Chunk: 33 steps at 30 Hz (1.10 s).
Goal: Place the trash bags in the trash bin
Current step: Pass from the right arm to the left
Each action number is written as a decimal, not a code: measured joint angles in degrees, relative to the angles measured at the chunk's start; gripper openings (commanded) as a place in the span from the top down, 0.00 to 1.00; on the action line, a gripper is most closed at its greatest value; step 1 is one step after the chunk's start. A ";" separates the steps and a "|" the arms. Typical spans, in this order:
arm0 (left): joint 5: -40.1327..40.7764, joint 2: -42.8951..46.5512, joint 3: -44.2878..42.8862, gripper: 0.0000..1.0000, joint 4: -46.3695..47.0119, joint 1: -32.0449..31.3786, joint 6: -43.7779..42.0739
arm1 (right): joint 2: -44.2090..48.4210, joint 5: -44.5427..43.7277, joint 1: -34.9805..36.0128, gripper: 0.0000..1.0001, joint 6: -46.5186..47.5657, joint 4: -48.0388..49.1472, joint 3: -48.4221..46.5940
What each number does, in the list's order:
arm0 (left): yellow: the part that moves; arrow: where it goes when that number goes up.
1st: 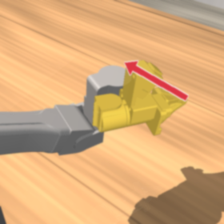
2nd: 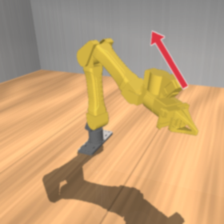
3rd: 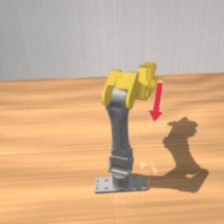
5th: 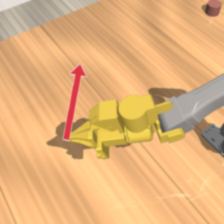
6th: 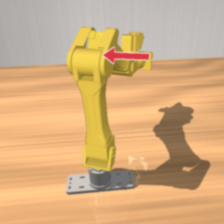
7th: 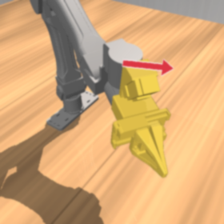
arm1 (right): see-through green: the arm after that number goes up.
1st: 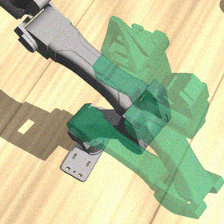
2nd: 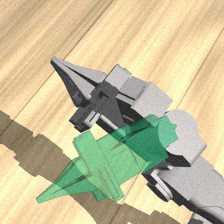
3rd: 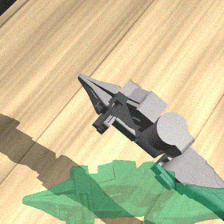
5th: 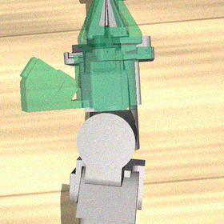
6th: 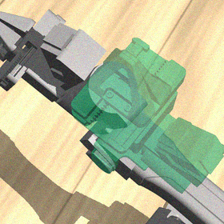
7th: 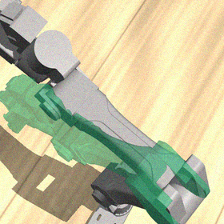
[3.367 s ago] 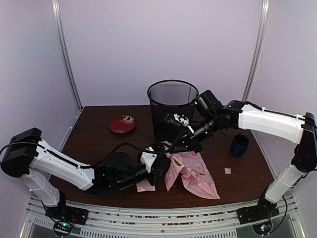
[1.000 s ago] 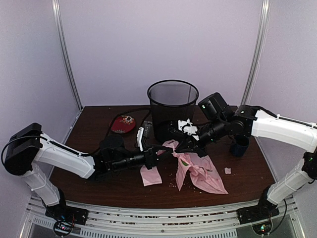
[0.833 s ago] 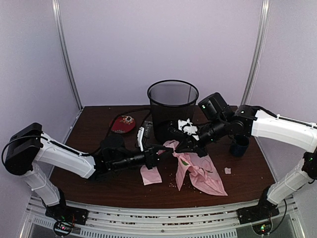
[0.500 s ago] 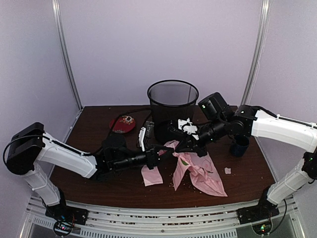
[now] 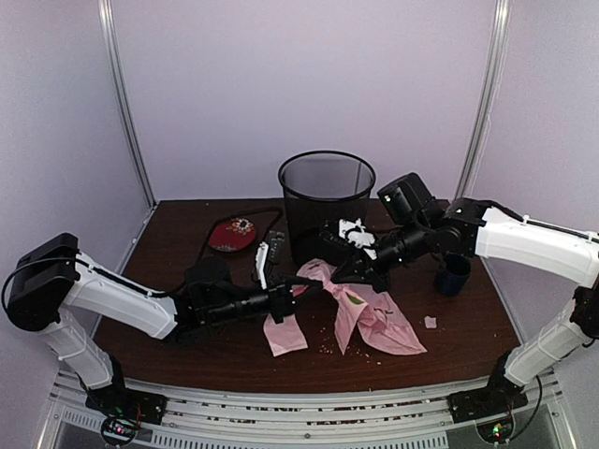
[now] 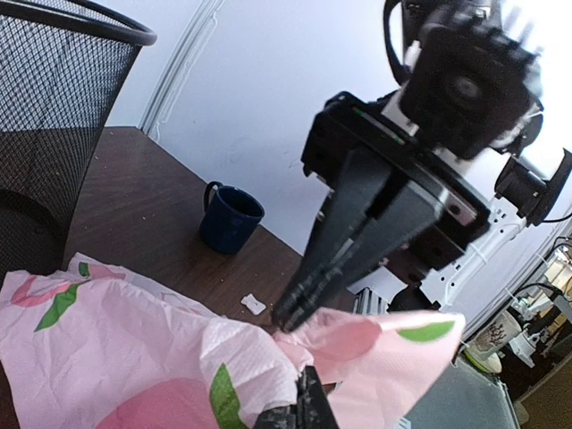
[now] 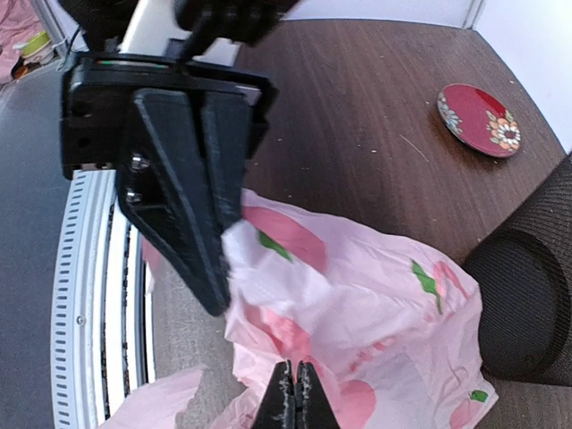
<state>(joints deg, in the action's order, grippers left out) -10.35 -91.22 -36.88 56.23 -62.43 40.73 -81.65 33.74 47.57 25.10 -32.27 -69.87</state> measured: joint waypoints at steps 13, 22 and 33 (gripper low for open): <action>1.62 2.47 2.73 1.00 0.90 0.13 -1.88 | 0.13 -0.15 -3.67 1.00 -3.52 2.25 0.02; 7.80 4.61 3.50 1.00 -1.97 0.13 -4.37 | 2.91 3.74 -5.49 0.94 -4.33 1.05 -0.44; 5.09 4.66 3.48 1.00 -2.84 -0.63 -16.52 | -2.99 9.05 -4.90 0.71 -4.55 -5.99 -8.13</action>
<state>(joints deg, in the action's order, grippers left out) -5.26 -86.56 -33.41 53.39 -63.07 24.21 -84.64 42.78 42.68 20.56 -38.26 -78.00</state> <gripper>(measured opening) 0.005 0.308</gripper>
